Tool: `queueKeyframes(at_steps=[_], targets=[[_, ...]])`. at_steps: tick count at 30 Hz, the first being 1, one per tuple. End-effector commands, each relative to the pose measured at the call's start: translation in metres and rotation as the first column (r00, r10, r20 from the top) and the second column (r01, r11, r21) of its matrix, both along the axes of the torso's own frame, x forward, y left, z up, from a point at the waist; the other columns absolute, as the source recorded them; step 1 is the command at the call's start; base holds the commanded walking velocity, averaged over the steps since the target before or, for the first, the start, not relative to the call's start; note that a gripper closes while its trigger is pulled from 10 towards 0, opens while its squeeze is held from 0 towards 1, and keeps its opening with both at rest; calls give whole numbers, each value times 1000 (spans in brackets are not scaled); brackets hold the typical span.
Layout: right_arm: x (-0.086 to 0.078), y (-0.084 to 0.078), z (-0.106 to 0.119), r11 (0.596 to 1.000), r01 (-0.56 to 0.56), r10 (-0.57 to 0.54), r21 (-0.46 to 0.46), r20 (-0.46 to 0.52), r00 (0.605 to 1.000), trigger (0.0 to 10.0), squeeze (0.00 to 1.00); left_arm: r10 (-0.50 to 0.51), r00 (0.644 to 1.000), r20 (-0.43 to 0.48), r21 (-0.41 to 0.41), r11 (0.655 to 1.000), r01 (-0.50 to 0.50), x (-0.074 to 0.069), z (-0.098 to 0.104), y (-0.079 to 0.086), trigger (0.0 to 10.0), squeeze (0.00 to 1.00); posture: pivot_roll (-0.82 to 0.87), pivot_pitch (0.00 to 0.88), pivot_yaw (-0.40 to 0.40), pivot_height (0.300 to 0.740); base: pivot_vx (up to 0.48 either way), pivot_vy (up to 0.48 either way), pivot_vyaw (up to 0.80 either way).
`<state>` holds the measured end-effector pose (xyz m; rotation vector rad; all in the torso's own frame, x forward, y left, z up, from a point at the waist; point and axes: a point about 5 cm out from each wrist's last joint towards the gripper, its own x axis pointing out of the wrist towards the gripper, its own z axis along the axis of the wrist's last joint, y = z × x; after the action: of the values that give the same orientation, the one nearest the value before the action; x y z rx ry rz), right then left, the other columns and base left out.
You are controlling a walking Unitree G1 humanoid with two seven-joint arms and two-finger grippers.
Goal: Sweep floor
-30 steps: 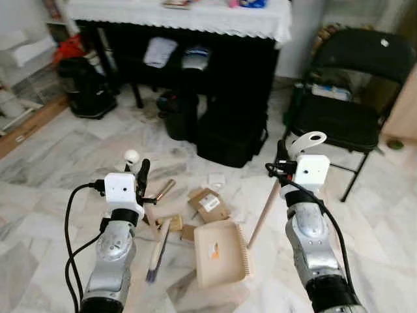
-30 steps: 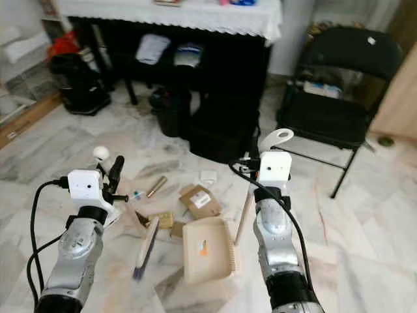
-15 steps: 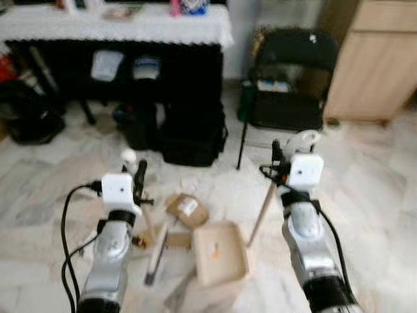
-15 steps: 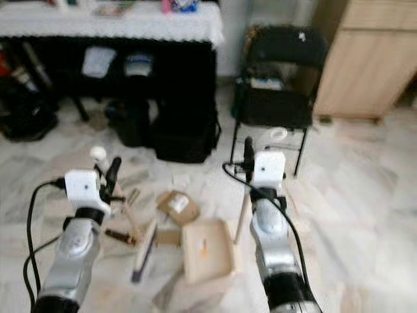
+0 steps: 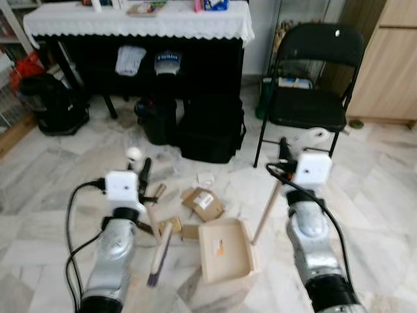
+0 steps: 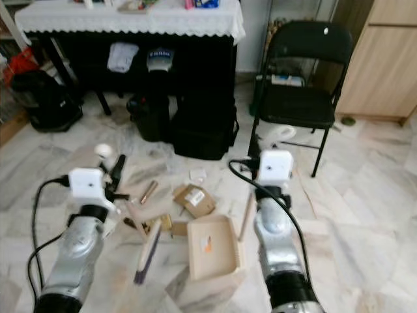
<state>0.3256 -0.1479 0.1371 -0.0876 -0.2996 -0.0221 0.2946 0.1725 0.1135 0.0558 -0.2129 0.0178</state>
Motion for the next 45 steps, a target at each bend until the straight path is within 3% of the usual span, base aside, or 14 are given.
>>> queueKeyframes(at_steps=[1, 26, 37, 45], targets=[[0, -6, 8, 1000, 14, -14, -1, 44, 999, 10000, 0, -26, 998, 59, -3, 1000, 26, 4, 13, -8, 10000, 0, 34, 53, 56, 740, 0, 330, 0], [1, -6, 10, 1000, 15, -14, -1, 51, 999, 10000, 0, -30, 997, 65, -6, 1000, 31, 4, 14, -9, 10000, 0, 34, 56, 55, 740, 0, 400, 0], [1, -8, 7, 1000, 24, -25, 9, 27, 999, 10000, 0, -44, 997, 71, 2, 999, 44, 4, 15, -11, 10000, 0, 34, 58, 56, 740, 0, 0, 0], [2, -8, 6, 1000, 22, -23, 15, 14, 1000, 10000, 0, -46, 997, 68, 4, 999, 46, 4, 14, -11, 10000, 0, 32, 65, 56, 740, 0, 0, -761]])
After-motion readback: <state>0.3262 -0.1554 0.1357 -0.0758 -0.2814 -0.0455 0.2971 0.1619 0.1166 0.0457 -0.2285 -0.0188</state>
